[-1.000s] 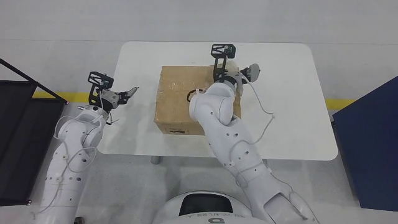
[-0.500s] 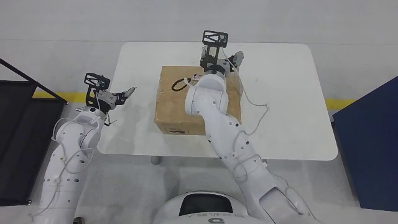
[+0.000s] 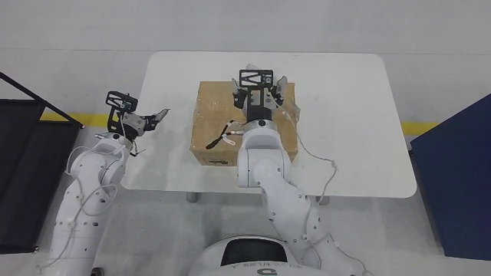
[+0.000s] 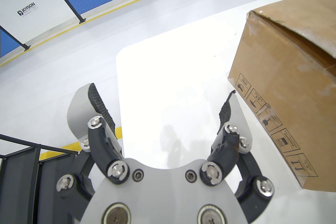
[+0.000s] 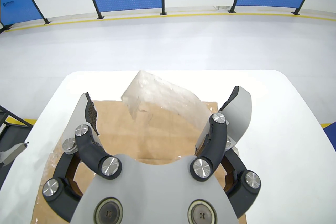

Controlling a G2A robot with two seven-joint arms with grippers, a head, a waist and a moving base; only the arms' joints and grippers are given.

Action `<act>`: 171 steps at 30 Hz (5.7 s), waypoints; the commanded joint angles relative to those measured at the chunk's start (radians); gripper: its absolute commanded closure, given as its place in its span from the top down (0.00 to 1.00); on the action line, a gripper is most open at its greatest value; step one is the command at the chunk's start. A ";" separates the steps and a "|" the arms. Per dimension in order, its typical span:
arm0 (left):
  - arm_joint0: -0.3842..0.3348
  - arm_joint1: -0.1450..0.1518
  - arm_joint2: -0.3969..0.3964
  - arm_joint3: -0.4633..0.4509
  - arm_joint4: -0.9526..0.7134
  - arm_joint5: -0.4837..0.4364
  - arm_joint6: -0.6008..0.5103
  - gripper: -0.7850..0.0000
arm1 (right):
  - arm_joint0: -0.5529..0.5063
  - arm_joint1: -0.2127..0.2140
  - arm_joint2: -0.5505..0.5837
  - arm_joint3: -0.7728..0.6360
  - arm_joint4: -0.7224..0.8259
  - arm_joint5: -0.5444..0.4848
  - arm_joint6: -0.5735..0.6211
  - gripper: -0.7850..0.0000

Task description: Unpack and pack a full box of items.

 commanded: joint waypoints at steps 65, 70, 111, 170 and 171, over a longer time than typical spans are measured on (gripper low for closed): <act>0.002 0.007 -0.023 -0.008 -0.003 0.002 -0.015 1.00 | -0.010 0.004 0.006 -0.056 0.148 -0.018 -0.084 0.00; -0.004 0.007 -0.020 -0.004 -0.004 -0.001 -0.019 1.00 | -0.015 0.011 -0.016 -0.070 0.171 -0.044 -0.079 0.00; 0.000 0.003 -0.013 -0.004 -0.097 -0.006 -0.014 1.00 | 0.222 -0.095 -0.135 0.173 0.373 -0.099 0.079 1.00; -0.478 0.037 0.163 0.613 -1.810 -0.108 -1.351 0.38 | -0.147 0.041 0.430 -0.294 0.663 -0.429 0.141 1.00; -0.481 0.037 0.170 0.612 -1.807 -0.110 -1.349 0.38 | -0.147 0.041 0.430 -0.294 0.663 -0.429 0.141 1.00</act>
